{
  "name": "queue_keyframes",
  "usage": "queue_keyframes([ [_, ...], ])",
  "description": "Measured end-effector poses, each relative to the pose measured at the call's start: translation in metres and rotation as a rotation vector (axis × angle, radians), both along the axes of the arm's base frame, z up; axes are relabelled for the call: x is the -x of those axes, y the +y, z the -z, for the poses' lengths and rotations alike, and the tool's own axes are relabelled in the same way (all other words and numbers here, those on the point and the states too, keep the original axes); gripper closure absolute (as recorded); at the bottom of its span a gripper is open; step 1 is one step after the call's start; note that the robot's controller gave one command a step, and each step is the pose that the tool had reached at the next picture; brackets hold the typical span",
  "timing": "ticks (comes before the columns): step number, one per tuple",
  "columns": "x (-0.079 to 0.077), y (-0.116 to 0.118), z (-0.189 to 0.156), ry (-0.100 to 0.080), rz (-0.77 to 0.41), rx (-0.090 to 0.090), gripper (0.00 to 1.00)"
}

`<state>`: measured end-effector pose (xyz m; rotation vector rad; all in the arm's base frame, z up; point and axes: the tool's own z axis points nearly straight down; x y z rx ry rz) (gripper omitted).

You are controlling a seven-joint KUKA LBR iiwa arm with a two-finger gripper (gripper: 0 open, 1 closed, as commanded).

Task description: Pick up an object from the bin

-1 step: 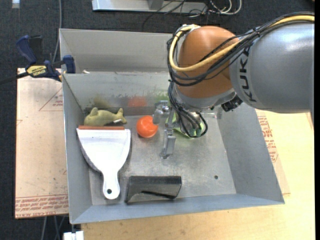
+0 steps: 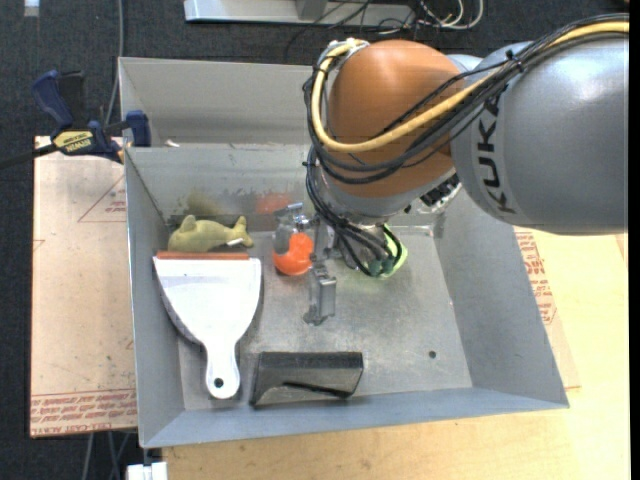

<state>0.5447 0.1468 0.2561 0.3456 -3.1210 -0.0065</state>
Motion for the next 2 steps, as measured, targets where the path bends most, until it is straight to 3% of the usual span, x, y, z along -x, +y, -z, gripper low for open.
queue_keyframes([
  [1, 0.0011, -0.0376, 0.0683, 0.006, -0.01, 0.001, 0.0],
  [2, 0.0001, -0.0352, 0.0644, -0.001, -0.013, -0.002, 1.0],
])
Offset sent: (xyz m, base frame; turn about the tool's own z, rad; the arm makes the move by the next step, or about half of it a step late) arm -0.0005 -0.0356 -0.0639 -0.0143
